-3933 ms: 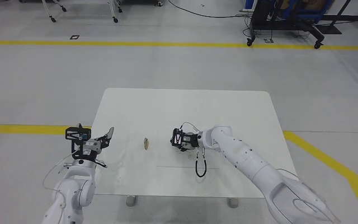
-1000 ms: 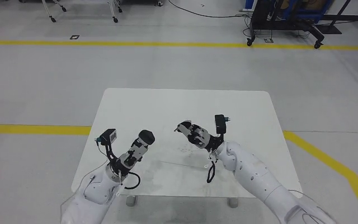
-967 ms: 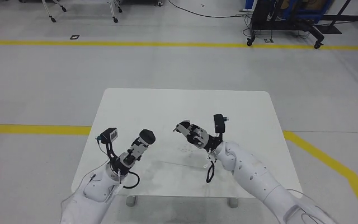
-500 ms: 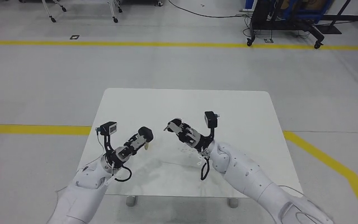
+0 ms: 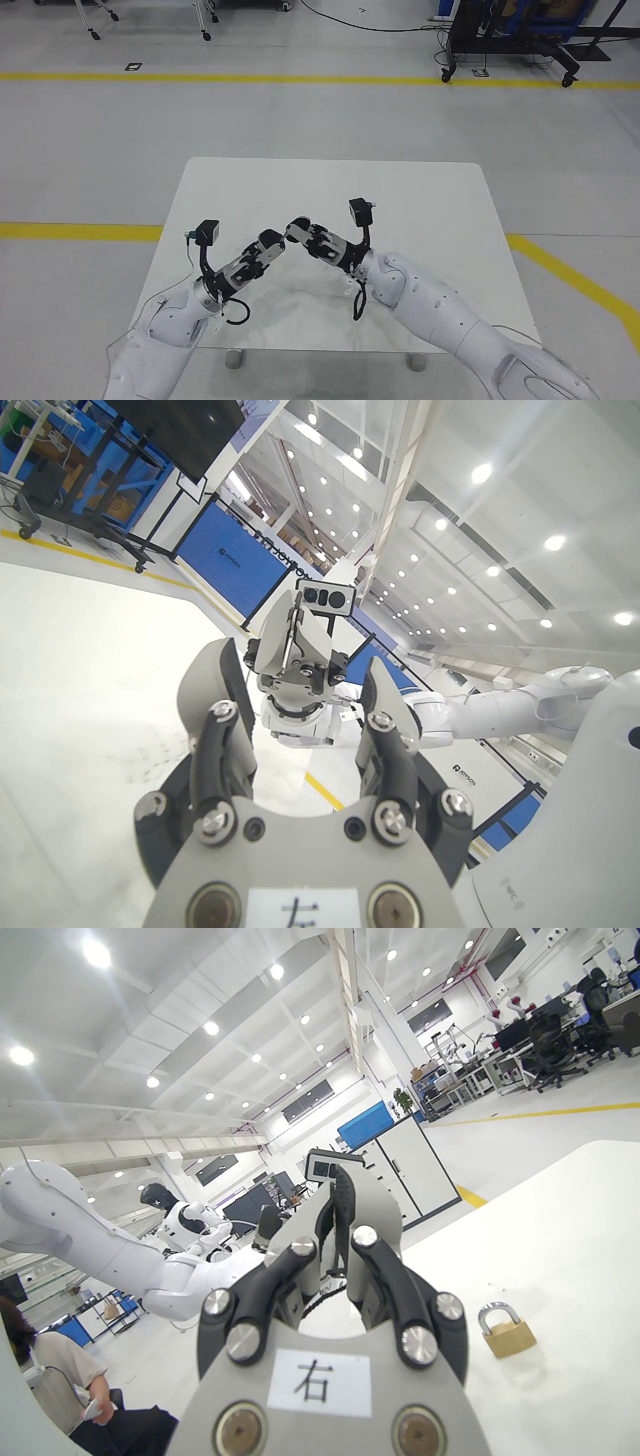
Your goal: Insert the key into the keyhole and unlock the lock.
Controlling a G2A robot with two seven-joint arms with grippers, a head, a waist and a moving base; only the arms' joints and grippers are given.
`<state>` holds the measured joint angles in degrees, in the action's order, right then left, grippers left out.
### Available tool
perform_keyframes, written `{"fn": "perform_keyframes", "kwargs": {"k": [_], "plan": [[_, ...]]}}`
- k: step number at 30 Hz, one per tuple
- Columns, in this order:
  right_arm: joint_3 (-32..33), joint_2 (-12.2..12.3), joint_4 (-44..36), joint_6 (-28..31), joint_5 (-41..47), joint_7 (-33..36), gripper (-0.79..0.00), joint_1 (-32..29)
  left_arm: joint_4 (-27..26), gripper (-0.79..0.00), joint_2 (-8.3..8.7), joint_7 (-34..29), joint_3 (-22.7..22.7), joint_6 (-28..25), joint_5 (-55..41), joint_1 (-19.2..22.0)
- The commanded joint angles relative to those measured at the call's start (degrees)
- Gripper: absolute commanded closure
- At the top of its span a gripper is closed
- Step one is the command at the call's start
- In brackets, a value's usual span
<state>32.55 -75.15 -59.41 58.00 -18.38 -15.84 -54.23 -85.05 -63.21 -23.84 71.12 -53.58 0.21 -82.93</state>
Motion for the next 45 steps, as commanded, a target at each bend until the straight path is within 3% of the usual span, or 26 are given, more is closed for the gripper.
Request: {"fn": "perform_keyframes", "kwargs": {"k": [1,9,11,21,22,23,37,39,45], "plan": [[-0.42,-0.17,0.27,0.0,1.36,1.26,0.0,0.16,0.08,-0.323,-0.03,0.36,-0.04,0.03,0.68,0.09],[-0.45,-0.53,0.8,0.0,3.64,4.27,0.0,0.77,0.35,-0.191,-0.16,1.83,-0.2,0.7,1.86,0.18],[-0.37,-0.56,0.69,0.0,4.05,4.8,0.0,0.74,0.49,-0.015,-0.19,2.38,-0.07,1.06,2.05,0.22],[0.46,-0.54,0.22,0.0,4.8,6.88,0.0,0.36,0.66,0.0,-0.18,3.43,0.49,1.71,2.21,0.12],[0.55,-0.56,0.1,0.0,4.89,6.93,-0.089,0.29,0.65,0.0,-0.18,3.5,0.53,1.76,2.31,0.11],[0.63,-0.59,-0.06,0.0,5.07,6.94,-0.785,0.17,0.68,0.0,-0.17,3.57,0.6,1.8,2.44,0.1],[0.66,-0.61,-0.28,0.0,5.45,7.18,-0.785,0.02,0.44,0.0,-0.11,3.23,0.6,0.12,0.23,-0.12],[1.15,-0.44,-0.29,-1.57,4.45,8.3,-0.785,-0.04,-0.75,0.0,0.03,3.11,1.55,1.15,5.4,-0.15],[5.57,3.17,-1.11,-0.63,-0.67,23.9,-0.785,1.13,-5.42,0.0,0.0,7.45,3.44,3.79,23.94,-2.44]]}}
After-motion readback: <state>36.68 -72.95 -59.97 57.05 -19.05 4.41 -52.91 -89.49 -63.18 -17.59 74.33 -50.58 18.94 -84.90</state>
